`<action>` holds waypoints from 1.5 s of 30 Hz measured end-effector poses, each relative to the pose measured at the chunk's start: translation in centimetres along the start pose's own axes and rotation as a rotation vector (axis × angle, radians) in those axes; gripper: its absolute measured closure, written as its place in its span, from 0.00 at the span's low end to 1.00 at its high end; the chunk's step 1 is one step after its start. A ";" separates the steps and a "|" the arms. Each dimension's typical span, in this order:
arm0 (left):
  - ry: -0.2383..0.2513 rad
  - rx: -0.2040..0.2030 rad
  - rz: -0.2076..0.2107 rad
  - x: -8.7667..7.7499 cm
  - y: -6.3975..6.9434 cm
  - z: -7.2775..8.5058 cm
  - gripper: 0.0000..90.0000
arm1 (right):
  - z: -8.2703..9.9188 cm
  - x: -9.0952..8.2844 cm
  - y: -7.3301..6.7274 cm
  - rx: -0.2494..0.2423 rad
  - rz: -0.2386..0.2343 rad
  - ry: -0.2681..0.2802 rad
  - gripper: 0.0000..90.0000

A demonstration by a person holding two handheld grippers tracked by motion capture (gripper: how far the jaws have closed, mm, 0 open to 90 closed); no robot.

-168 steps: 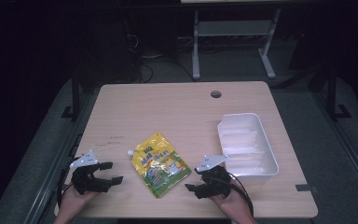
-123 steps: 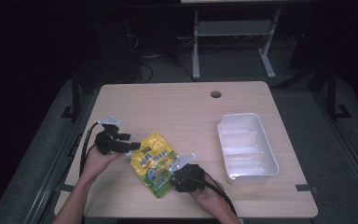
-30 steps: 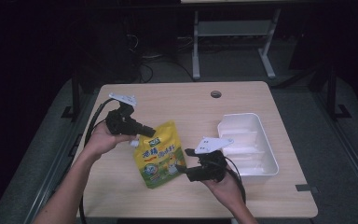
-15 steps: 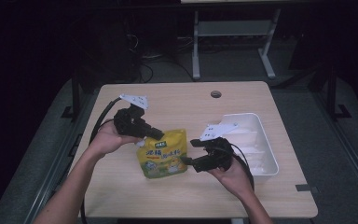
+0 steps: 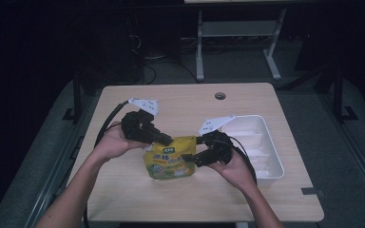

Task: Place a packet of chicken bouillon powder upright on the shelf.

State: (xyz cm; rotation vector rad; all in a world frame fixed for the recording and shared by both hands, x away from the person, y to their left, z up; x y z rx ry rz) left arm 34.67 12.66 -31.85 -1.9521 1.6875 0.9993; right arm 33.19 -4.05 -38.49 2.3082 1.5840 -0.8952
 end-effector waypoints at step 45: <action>0.090 0.032 -0.099 -3.4 0.7 -0.4 0.80 | -1.1 -1.9 -1.1 -0.091 -0.143 0.024 1.00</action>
Point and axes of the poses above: each handheld gripper's, and its own axes: x roughly forward along the jaws, z roughly out of its underside, y roughly to its right, the point moved 5 cm from there along x, roughly forward along the jaws, and after that the axes turned 2 degrees about -z, right-handed, at the moved point
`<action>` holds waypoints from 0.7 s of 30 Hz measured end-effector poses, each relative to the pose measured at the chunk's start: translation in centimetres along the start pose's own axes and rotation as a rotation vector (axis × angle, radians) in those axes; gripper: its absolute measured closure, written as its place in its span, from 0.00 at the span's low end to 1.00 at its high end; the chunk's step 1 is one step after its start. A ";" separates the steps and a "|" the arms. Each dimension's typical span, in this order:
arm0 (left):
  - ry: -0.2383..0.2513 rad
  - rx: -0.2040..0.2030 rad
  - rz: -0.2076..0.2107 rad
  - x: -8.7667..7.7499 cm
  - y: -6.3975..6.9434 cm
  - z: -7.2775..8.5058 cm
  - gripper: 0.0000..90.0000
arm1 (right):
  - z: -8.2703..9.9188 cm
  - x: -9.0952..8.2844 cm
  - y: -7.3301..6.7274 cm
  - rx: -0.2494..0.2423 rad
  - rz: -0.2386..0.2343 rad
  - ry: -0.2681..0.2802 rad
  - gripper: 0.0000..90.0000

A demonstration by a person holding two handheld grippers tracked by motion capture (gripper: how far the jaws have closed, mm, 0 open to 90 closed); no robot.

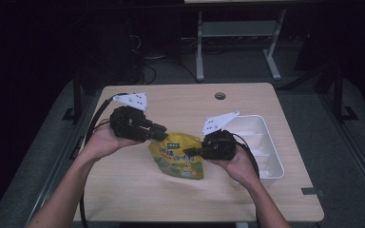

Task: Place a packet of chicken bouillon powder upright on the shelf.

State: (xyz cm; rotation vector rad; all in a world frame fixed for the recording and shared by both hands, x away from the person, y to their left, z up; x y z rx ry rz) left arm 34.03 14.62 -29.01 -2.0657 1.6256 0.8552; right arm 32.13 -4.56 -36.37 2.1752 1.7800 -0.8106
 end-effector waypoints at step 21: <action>0.079 -0.017 -0.131 -3.5 0.7 3.4 0.58 | -0.2 -1.6 1.6 0.042 0.047 -0.020 1.00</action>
Point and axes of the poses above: each handheld gripper's, and its own axes: x roughly forward along the jaws, z roughly out of its underside, y roughly to its right, the point moved 5 cm from there along x, roughly forward along the jaws, and after that the axes turned 2 degrees about -z, right-handed, at the moved point
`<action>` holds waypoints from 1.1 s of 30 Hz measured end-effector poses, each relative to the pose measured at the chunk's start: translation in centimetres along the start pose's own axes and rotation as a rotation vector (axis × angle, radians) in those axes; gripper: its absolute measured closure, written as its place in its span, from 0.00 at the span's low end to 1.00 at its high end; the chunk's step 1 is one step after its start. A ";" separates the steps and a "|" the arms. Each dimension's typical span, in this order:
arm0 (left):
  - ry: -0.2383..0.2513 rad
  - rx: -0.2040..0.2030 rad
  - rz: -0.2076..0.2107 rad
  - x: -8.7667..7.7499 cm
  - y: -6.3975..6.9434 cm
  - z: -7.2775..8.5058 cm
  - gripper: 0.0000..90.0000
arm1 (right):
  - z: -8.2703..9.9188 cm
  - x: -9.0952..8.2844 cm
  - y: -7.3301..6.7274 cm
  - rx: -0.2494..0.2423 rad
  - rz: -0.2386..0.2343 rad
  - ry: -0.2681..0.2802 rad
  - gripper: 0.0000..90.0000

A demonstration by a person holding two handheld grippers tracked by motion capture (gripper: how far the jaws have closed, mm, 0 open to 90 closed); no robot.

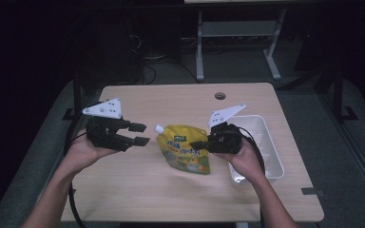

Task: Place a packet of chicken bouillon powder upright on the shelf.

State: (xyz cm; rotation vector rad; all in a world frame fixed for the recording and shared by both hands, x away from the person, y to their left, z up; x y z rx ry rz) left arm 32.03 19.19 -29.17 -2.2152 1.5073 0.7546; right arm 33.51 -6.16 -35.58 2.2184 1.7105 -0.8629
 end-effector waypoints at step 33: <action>0.000 -0.080 -0.108 -0.4 0.2 8.4 0.44 | -2.8 -5.3 2.8 0.007 0.071 0.001 1.00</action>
Point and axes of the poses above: each handheld gripper's, and its own axes: x roughly forward along the jaws, z roughly out of its underside, y roughly to its right, the point moved 5 cm from there along x, roughly forward along the jaws, and after that the axes turned 2 degrees about -z, right-handed, at the moved point
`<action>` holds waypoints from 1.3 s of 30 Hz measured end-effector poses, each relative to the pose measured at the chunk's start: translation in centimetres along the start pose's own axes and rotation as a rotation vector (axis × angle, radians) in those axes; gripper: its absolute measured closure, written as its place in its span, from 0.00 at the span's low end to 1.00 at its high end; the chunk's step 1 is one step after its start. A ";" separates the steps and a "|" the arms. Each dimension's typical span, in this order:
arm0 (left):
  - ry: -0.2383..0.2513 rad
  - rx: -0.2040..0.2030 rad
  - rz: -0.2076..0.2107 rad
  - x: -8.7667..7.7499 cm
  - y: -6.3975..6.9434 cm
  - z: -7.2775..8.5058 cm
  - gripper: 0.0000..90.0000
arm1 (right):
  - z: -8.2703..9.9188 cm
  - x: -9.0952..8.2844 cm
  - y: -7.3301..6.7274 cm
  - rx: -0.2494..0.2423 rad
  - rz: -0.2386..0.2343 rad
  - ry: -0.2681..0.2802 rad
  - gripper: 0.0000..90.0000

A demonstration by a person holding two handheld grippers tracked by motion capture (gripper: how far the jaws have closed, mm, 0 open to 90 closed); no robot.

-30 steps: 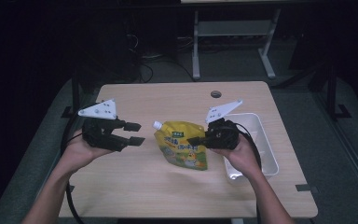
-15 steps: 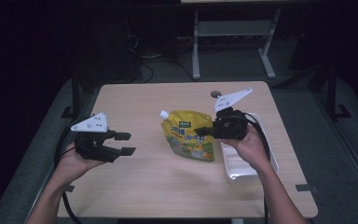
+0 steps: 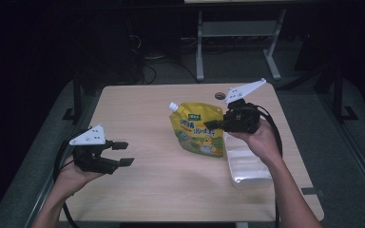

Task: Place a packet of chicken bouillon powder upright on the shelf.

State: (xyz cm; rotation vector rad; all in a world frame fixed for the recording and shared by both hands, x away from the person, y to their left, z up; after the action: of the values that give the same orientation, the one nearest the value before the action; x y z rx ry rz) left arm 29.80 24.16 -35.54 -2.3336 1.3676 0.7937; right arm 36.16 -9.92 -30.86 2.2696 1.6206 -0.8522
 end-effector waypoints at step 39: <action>-0.007 -0.019 -0.066 1.1 0.5 4.9 0.35 | 2.4 -8.5 4.8 0.081 0.162 0.009 1.00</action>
State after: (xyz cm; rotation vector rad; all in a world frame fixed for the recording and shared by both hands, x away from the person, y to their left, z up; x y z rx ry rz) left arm 28.34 25.75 -40.15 -2.3752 1.2789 0.7977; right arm 37.93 -19.58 -28.63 2.4237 1.4055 -0.8825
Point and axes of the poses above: each handheld gripper's, and its own axes: x roughly forward along the jaws, z roughly out of its underside, y roughly to its right, the point moved 5 cm from there along x, roughly forward along the jaws, and after that the axes turned 2 degrees about -z, right-handed, at the moved point
